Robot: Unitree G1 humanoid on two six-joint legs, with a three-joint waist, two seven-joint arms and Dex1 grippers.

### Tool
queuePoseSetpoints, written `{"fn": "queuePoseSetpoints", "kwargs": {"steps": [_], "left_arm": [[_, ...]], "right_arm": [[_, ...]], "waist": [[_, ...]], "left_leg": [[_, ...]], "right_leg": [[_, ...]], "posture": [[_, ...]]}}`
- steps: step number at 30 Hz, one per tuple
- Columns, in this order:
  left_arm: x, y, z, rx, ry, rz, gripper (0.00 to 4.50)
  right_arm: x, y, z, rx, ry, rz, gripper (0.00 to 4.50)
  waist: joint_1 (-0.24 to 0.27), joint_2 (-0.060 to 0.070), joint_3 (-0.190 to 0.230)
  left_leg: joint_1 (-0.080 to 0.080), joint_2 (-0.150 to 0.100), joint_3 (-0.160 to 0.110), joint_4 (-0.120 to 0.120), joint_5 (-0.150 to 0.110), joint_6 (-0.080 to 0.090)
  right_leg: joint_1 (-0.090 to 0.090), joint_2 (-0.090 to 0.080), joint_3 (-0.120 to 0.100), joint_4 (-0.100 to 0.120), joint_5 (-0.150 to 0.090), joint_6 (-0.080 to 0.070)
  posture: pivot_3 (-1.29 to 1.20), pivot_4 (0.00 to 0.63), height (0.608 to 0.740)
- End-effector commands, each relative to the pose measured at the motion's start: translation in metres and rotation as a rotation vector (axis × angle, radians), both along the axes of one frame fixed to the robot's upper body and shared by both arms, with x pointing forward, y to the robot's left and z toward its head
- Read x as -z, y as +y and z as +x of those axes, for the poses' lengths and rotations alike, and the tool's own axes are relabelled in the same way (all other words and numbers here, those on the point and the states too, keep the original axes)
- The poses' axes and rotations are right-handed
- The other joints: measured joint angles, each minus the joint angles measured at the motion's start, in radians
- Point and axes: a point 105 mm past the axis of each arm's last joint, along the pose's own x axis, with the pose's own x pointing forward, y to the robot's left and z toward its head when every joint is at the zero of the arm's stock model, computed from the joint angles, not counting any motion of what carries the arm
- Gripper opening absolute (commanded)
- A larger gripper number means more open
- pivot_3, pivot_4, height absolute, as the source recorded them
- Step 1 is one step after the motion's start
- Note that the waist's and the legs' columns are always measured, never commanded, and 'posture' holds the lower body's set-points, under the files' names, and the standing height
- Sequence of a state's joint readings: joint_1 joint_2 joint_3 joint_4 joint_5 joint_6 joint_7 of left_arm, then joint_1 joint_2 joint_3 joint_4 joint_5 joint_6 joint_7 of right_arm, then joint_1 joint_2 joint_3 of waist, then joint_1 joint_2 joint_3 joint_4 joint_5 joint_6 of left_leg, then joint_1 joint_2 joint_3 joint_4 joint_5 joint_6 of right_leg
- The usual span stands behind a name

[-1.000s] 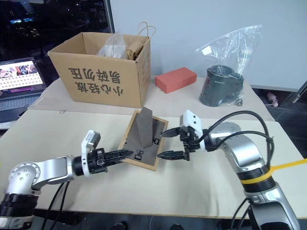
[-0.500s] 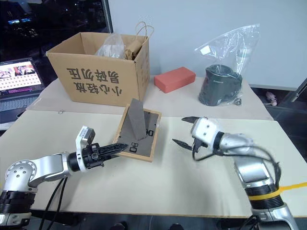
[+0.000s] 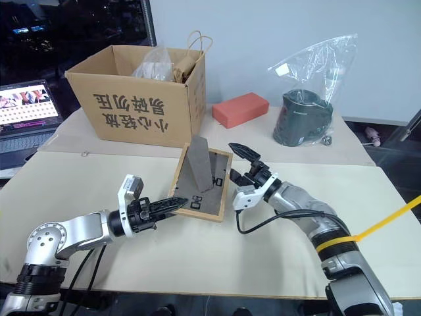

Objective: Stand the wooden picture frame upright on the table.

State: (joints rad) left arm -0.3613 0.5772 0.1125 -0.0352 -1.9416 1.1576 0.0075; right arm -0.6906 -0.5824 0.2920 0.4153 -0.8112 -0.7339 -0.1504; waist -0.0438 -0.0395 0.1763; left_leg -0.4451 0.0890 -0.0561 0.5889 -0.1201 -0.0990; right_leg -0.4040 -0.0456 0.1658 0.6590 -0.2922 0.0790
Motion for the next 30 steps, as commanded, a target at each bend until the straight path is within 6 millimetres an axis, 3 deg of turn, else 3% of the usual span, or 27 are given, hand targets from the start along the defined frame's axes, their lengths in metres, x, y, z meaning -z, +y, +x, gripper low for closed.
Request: {"fn": "queuePoseSetpoints", "kwargs": {"steps": [1,5,8,12,14,18,20,21,23,26,30], "left_arm": [[-0.018,-0.006,-0.004,0.024,-0.064,-0.055,1.18],[-0.016,-0.006,-0.008,0.031,-0.065,-0.041,1.18],[-0.014,-0.002,-0.010,0.022,-0.066,-0.016,1.18],[-0.009,0.004,-0.009,-0.020,-0.057,0.018,1.18],[-0.010,0.005,-0.012,-0.018,-0.063,0.008,1.18],[-0.010,0.006,-0.012,-0.027,-0.074,0.016,1.18],[-0.009,0.008,-0.013,-0.025,-0.084,0.031,2.17],[-0.008,0.010,-0.016,-0.013,-0.093,0.045,2.42],[-0.010,0.021,-0.020,-0.014,-0.102,0.064,3.23],[-0.016,0.043,-0.021,-0.038,-0.118,0.082,4.33],[-0.026,0.064,-0.023,-0.065,-0.178,0.135,4.50]], "right_arm": [[-0.005,0.012,-0.005,-0.055,-0.059,-0.004,4.47],[-0.004,0.015,-0.005,-0.071,-0.052,0.019,4.47],[-0.006,0.012,-0.006,-0.072,-0.044,0.049,3.79],[-0.010,0.010,-0.006,-0.067,-0.051,0.069,2.39],[-0.009,0.009,-0.006,-0.067,-0.041,0.068,1.94],[-0.009,0.007,-0.004,-0.066,-0.020,0.071,1.92],[-0.010,0.007,-0.003,-0.066,-0.020,0.068,1.91],[-0.011,0.006,-0.002,-0.065,-0.019,0.069,1.89],[-0.013,0.004,-0.001,-0.064,-0.017,0.068,1.33],[-0.013,0.001,0.001,-0.066,-0.005,0.067,1.30],[-0.014,-0.002,0.003,-0.072,0.038,0.090,1.30]], "waist": [[0.000,0.000,0.000],[-0.002,0.000,0.000],[-0.003,0.000,0.000],[-0.002,0.000,0.000],[-0.003,0.000,0.000],[-0.002,0.000,0.000],[-0.003,0.000,0.000],[-0.003,0.000,0.000],[-0.005,0.000,0.000],[-0.009,0.000,0.000],[-0.014,0.000,0.000]], "left_leg": [[0.000,0.000,0.000,0.000,0.000,0.000],[0.000,0.000,0.000,0.000,0.000,0.000],[0.001,0.000,-0.001,0.000,0.000,0.000],[0.001,0.000,-0.001,0.001,0.000,0.000],[0.001,0.000,-0.001,0.001,0.000,0.000],[0.002,0.000,-0.001,0.001,0.000,0.000],[0.002,0.000,-0.001,0.002,0.000,0.000],[0.002,0.000,-0.001,0.002,0.000,0.000],[0.002,0.000,-0.001,0.001,0.000,0.000],[0.002,0.000,-0.001,0.001,0.000,0.000],[0.002,0.000,-0.001,0.001,0.000,0.000]], "right_leg": [[0.000,0.000,0.000,0.000,0.000,0.000],[0.000,0.000,0.000,0.001,0.000,0.000],[0.000,0.000,0.000,0.002,0.000,0.000],[0.000,0.000,0.000,0.003,0.000,0.000],[0.000,0.000,0.000,0.003,0.000,0.000],[0.001,0.000,0.000,0.004,0.000,0.000],[0.001,0.000,0.000,0.004,0.000,0.000],[0.001,0.000,0.000,0.004,0.000,0.000],[0.001,0.000,0.000,0.004,0.000,0.000],[0.000,0.000,0.000,0.004,0.000,0.000],[0.001,0.000,0.000,0.004,0.000,0.000]], "posture": [[0.00,0.150,0.738],[0.00,0.150,0.738],[0.00,0.150,0.738],[0.00,0.150,0.738],[0.00,0.150,0.738],[0.00,0.150,0.738],[0.00,0.150,0.738],[0.00,0.150,0.738],[0.00,0.150,0.738],[0.00,0.150,0.738],[0.00,0.150,0.738]]}}
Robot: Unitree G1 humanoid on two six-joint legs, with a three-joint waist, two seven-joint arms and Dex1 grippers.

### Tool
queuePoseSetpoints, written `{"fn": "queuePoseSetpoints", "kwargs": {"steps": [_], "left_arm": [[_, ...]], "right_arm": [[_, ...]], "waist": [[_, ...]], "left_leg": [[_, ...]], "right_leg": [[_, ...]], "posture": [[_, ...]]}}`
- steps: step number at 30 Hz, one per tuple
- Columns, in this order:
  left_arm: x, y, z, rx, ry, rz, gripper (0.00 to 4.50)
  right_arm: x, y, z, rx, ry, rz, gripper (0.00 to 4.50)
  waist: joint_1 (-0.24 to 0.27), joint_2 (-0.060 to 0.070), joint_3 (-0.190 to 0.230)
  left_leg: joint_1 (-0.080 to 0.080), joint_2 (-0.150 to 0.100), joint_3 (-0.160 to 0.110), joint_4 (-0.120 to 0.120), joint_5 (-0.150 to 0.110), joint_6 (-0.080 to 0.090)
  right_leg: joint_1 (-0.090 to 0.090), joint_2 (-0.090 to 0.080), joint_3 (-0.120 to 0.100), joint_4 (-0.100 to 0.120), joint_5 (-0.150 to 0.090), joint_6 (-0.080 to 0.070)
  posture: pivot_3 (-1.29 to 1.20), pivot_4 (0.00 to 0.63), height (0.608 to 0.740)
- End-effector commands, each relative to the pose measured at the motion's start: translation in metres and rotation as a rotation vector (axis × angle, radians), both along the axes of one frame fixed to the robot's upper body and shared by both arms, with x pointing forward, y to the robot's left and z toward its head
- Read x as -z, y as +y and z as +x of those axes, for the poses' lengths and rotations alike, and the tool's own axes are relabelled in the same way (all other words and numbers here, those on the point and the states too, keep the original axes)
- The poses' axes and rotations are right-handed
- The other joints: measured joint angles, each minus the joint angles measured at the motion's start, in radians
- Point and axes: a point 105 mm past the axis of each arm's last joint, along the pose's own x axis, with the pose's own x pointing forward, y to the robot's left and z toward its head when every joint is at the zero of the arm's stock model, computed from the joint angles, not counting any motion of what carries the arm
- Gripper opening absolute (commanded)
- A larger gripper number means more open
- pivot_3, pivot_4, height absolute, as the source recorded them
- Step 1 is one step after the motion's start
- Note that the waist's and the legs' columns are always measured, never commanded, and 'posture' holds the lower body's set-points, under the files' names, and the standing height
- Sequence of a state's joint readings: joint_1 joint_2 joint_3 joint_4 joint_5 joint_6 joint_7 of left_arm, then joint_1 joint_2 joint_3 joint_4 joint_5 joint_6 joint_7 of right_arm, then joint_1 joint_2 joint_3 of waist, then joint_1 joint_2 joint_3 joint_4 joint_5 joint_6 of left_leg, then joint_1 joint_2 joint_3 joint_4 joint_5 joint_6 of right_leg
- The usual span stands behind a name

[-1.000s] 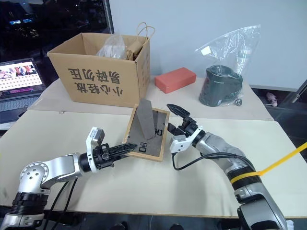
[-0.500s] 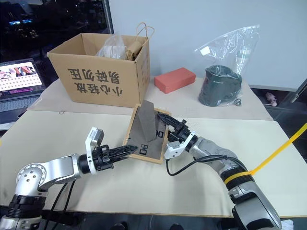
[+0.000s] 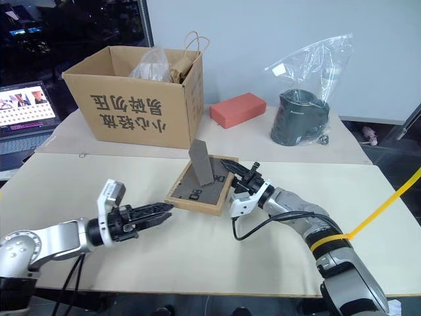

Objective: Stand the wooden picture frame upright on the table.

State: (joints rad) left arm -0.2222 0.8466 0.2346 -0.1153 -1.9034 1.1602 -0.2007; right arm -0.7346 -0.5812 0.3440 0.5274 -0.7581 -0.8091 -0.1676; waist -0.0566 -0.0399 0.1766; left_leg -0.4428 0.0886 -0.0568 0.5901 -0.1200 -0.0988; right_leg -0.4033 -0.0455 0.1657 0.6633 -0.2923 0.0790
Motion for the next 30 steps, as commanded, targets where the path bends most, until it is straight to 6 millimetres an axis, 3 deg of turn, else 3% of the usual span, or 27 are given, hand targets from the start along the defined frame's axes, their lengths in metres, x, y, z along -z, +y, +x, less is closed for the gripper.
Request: {"fn": "queuePoseSetpoints", "kwargs": {"steps": [1,8,13,18,21,24,30], "left_arm": [[-0.013,0.013,-0.003,-0.013,-0.097,0.052,4.50],[-0.021,0.027,-0.002,-0.110,-0.340,0.212,4.50],[-0.010,0.030,0.003,-0.131,-0.363,0.274,4.50],[-0.008,0.026,0.004,-0.112,-0.385,0.283,4.50],[-0.008,0.027,0.005,-0.116,-0.399,0.296,4.50],[-0.016,0.038,0.008,-0.151,-0.462,0.330,4.50],[-0.015,0.043,0.007,-0.163,-0.463,0.335,4.50]], "right_arm": [[-0.024,-0.006,0.001,-0.019,0.008,0.090,1.30],[-0.047,-0.013,0.017,-0.078,0.332,0.305,1.30],[-0.050,-0.011,0.029,-0.174,0.730,0.462,1.30],[-0.027,-0.004,0.034,-0.232,1.148,0.575,1.30],[-0.018,-0.002,0.031,-0.248,1.295,0.588,1.30],[0.019,-0.009,0.031,-0.151,1.528,0.577,1.30],[0.045,-0.021,0.031,-0.097,1.713,0.675,1.30]], "waist": [[-0.003,0.000,0.000],[-0.015,0.000,0.001],[-0.015,0.000,0.001],[-0.013,0.000,0.001],[-0.014,0.001,0.001],[-0.013,0.001,0.001],[-0.014,0.001,0.002]], "left_leg": [[0.000,0.000,0.000,0.000,0.000,0.000],[0.000,0.000,0.000,0.000,0.000,0.000],[0.001,0.000,0.000,-0.001,0.000,0.000],[0.001,0.000,0.000,-0.001,0.000,0.000],[0.000,0.000,0.000,-0.001,0.000,0.000],[0.000,0.000,0.000,-0.001,0.000,0.000],[-0.002,0.000,0.001,-0.001,0.000,0.000]], "right_leg": [[0.000,0.000,0.000,0.000,0.000,0.000],[0.001,0.000,0.000,0.000,0.000,0.000],[0.002,0.000,0.000,0.000,0.000,0.000],[0.001,0.000,-0.001,0.000,0.000,0.000],[0.000,0.000,-0.001,0.000,0.000,0.000],[-0.001,0.000,-0.001,0.000,0.000,0.000],[-0.002,0.000,-0.001,0.000,0.000,0.000]], "posture": [[0.00,0.150,0.738],[0.00,0.150,0.738],[0.00,0.150,0.738],[0.00,0.150,0.738],[0.00,0.150,0.738],[0.00,0.150,0.738],[0.00,0.150,0.738]]}}
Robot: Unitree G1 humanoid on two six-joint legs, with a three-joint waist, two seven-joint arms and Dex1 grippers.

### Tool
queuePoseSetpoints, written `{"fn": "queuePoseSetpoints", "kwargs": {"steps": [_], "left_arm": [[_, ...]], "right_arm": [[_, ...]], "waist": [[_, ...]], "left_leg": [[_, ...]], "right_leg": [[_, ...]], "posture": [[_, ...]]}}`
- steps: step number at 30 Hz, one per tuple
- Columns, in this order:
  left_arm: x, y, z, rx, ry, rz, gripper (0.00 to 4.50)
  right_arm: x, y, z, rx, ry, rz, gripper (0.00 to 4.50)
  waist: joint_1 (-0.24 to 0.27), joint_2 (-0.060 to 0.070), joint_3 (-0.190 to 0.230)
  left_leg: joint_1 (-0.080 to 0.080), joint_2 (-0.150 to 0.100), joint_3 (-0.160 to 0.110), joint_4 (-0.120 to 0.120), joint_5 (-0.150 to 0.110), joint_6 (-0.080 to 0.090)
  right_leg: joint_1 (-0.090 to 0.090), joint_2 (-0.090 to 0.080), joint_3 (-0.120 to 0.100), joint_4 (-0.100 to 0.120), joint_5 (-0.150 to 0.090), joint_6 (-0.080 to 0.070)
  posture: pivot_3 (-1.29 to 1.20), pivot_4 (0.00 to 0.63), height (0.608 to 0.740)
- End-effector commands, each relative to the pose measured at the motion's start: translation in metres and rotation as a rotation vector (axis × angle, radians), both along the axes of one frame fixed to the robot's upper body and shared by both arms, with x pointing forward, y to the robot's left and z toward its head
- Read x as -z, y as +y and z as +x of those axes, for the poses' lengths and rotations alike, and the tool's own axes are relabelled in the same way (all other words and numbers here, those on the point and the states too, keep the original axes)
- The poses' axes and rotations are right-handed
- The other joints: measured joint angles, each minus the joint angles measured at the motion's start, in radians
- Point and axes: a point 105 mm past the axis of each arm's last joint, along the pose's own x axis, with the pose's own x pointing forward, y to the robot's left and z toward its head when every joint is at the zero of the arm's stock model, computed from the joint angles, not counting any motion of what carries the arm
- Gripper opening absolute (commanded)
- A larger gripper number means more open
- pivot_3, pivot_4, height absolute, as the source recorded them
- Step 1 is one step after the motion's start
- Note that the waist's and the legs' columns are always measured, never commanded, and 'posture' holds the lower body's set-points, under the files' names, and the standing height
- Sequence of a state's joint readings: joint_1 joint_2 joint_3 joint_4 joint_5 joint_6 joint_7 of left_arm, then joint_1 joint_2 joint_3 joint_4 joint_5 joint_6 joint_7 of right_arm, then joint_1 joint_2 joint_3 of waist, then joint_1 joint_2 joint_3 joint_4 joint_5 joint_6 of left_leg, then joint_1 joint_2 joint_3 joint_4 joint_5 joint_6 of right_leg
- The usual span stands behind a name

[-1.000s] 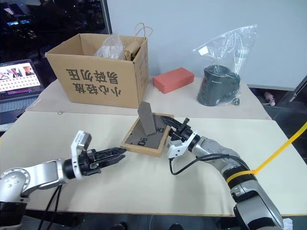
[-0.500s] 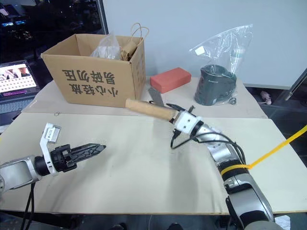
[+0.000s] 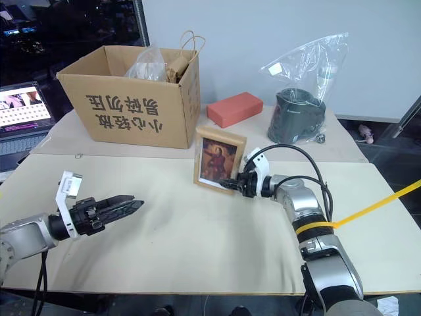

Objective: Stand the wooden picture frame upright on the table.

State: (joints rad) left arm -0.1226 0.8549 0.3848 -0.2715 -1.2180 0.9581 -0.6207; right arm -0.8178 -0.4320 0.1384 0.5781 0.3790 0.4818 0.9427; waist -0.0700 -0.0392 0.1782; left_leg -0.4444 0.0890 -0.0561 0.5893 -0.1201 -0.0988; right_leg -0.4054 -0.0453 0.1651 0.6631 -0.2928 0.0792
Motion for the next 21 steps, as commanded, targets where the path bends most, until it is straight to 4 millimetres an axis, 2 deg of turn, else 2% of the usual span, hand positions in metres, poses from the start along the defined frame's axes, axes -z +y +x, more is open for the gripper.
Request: {"fn": "queuePoseSetpoints", "kwargs": {"steps": [1,8,19,21], "left_arm": [[-0.011,0.002,-0.001,0.001,-0.066,0.001,4.50],[-0.008,0.001,0.000,-0.001,-0.071,0.008,4.50],[-0.005,0.003,0.008,-0.011,-0.074,0.006,4.50],[-0.005,0.002,0.009,-0.008,-0.075,0.006,4.50]], "right_arm": [[-0.004,-0.008,0.000,0.011,0.077,0.055,1.30],[0.016,-0.007,-0.023,-0.064,0.296,0.091,1.30],[0.018,0.005,-0.036,-0.096,0.287,0.097,1.30],[0.017,0.002,-0.038,-0.097,0.285,0.103,2.34]], "waist": [[-0.002,0.000,0.000],[-0.001,0.000,0.000],[0.000,0.000,0.000],[0.000,0.000,0.000]], "left_leg": [[0.000,0.000,0.000,0.000,0.000,0.000],[0.000,0.000,0.000,0.000,0.000,0.000],[0.000,0.000,0.000,0.001,0.000,0.000],[0.000,0.000,0.000,0.000,0.000,0.000]], "right_leg": [[0.000,0.000,0.000,0.000,0.000,0.000],[0.001,0.000,0.000,0.000,0.000,0.000],[0.001,0.000,0.000,0.000,-0.001,0.001],[0.001,0.000,0.000,0.000,-0.001,0.001]], "posture": [[0.00,0.150,0.738],[0.00,0.150,0.738],[0.00,0.150,0.738],[0.00,0.150,0.738]]}}
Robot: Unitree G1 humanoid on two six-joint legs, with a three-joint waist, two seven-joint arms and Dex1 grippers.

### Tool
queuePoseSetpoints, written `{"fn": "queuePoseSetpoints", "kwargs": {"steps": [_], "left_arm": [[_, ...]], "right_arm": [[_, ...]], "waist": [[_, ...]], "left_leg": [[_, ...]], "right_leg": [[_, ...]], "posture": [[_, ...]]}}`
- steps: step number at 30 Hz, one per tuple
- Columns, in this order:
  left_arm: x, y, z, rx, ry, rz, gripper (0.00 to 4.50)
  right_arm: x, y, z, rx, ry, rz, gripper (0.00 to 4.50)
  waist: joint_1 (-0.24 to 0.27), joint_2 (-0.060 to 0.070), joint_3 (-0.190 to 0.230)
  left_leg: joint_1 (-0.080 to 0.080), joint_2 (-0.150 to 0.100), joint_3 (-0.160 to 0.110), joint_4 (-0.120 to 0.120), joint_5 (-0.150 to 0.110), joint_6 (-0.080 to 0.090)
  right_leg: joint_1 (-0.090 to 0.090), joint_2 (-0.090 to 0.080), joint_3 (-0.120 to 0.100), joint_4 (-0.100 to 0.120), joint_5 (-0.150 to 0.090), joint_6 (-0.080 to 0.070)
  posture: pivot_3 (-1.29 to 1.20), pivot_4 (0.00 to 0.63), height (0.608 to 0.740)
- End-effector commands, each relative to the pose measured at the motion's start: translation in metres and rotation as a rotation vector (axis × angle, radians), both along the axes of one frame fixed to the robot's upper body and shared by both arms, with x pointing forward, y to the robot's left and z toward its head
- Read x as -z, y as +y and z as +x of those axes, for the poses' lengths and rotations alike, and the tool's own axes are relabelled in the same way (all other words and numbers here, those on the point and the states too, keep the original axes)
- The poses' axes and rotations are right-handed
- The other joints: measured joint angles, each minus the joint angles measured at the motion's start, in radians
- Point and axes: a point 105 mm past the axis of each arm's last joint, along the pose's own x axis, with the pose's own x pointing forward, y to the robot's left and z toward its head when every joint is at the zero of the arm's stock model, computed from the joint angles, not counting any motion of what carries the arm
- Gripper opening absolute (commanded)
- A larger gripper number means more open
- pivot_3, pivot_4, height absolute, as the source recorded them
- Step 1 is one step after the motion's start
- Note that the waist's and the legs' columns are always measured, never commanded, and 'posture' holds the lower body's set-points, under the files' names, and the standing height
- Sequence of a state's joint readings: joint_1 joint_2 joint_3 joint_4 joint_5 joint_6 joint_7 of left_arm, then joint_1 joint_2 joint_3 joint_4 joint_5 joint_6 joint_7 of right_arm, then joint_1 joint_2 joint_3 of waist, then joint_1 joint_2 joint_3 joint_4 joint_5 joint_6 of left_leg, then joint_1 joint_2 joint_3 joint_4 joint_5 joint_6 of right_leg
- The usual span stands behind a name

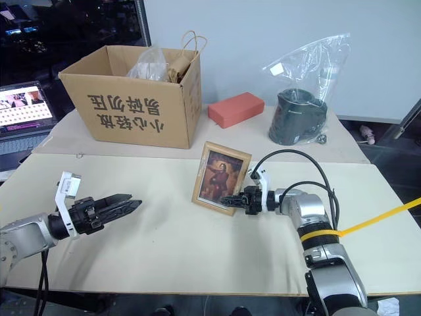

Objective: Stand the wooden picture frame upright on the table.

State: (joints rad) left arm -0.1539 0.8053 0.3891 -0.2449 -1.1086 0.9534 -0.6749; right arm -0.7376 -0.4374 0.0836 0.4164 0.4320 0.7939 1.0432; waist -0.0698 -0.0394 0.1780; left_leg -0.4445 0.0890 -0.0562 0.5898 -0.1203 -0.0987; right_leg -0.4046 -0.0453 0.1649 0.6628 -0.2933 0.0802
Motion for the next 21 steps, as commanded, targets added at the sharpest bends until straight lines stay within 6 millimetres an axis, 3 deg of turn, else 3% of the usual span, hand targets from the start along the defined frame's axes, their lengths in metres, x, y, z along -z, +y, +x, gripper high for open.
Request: {"fn": "queuePoseSetpoints", "kwargs": {"steps": [1,4,6,7,11,14,16,18,21], "left_arm": [[-0.008,-0.001,0.003,0.011,-0.049,-0.002,4.50],[-0.008,-0.002,0.005,0.019,-0.056,0.017,4.50],[-0.010,-0.001,0.008,0.006,-0.097,0.030,4.50],[-0.011,0.000,0.011,-0.011,-0.121,0.046,4.50],[-0.011,0.012,0.020,-0.125,-0.208,0.102,4.50],[0.016,0.012,0.028,-0.157,-0.215,0.259,4.50],[0.032,0.004,0.034,-0.144,-0.229,0.404,4.50],[0.037,-0.006,0.039,-0.136,-0.262,0.415,4.50],[0.048,-0.018,0.043,-0.095,-0.294,0.469,4.50]], "right_arm": [[0.005,-0.005,-0.006,0.005,0.043,0.009,2.55],[-0.003,-0.013,-0.002,0.044,0.035,0.035,3.61],[-0.013,-0.029,0.002,0.095,0.015,0.064,4.32],[-0.019,-0.039,0.005,0.132,0.005,0.083,4.48],[-0.028,-0.087,0.004,0.287,-0.040,0.112,4.48],[-0.016,-0.119,-0.019,0.333,-0.228,-0.049,4.48],[-0.013,-0.122,-0.034,0.335,-0.359,-0.156,4.48],[-0.017,-0.121,-0.045,0.356,-0.461,-0.184,4.48],[-0.017,-0.119,-0.064,0.362,-0.478,-0.166,4.48]], "waist": [[0.000,0.000,0.000],[0.000,0.000,0.000],[0.000,0.000,0.000],[0.001,0.000,0.000],[0.009,0.000,0.000],[0.018,-0.001,0.000],[0.027,0.000,-0.001],[0.020,0.001,0.000],[0.011,0.001,0.000]], "left_leg": [[0.000,0.000,0.000,0.000,0.000,0.000],[0.000,0.000,0.000,0.000,0.000,0.000],[0.000,0.000,0.000,0.001,0.000,0.000],[0.000,0.000,0.000,0.001,0.000,0.000],[-0.001,0.000,0.000,0.001,0.000,0.000],[-0.001,0.000,0.000,0.000,-0.001,0.002],[-0.001,0.000,0.000,-0.002,-0.002,0.002],[-0.002,0.000,0.001,-0.001,-0.003,0.002],[-0.001,0.000,0.001,0.001,-0.001,0.002]], "right_leg": [[0.000,0.000,0.000,0.000,0.000,0.000],[0.000,0.000,0.000,0.000,0.000,0.000],[0.000,0.000,0.000,0.000,0.000,0.000],[0.000,0.000,0.000,0.000,0.000,0.000],[0.000,0.000,0.000,-0.001,0.000,0.000],[0.001,0.000,0.000,-0.003,0.000,0.000],[0.001,0.000,-0.001,-0.005,-0.001,0.000],[0.000,-0.001,0.000,-0.005,-0.001,0.000],[0.001,0.000,0.001,-0.003,-0.001,0.002]], "posture": [[0.00,0.150,0.738],[0.00,0.150,0.738],[0.00,0.150,0.738],[0.00,0.150,0.738],[0.00,0.150,0.738],[0.00,0.150,0.738],[0.00,0.150,0.738],[0.00,0.150,0.738],[0.00,0.150,0.738]]}}
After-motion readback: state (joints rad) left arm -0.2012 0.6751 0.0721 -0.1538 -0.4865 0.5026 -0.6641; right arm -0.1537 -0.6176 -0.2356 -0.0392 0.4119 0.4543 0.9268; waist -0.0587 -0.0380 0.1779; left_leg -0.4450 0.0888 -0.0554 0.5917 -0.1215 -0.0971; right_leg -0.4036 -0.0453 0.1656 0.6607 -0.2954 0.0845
